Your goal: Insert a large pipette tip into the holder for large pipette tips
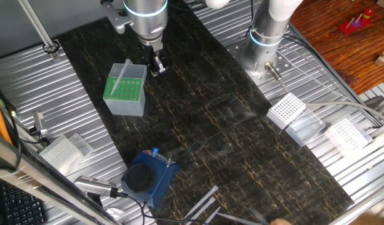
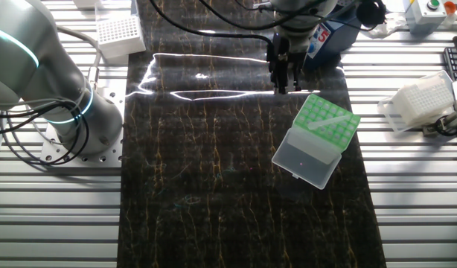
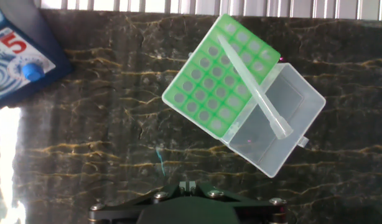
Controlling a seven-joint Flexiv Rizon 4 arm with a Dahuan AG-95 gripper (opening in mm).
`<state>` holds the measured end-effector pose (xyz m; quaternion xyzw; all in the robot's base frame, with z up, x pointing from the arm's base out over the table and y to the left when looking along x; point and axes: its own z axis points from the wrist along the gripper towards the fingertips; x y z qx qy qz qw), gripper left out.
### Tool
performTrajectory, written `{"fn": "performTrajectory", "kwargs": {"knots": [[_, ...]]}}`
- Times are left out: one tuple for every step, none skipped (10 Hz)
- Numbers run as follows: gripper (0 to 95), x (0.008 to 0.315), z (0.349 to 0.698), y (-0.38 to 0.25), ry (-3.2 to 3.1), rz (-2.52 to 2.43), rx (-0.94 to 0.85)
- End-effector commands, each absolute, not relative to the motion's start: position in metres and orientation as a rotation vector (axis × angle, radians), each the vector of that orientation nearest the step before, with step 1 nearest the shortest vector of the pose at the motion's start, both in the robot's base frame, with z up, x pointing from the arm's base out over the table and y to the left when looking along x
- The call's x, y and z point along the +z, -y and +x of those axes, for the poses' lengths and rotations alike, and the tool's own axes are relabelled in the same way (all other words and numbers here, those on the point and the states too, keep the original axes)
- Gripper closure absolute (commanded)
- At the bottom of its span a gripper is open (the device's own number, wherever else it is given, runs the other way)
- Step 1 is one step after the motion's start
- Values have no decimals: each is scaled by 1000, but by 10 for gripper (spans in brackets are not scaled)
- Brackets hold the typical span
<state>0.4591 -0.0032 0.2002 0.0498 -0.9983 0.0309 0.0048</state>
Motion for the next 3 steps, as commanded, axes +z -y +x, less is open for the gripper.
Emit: {"fn": "performTrajectory", "kwargs": {"knots": [[950, 202, 456, 2, 3123, 149, 95], [950, 202, 454, 1, 3122, 148, 94], [950, 203, 453, 1, 3121, 149, 94]]}}
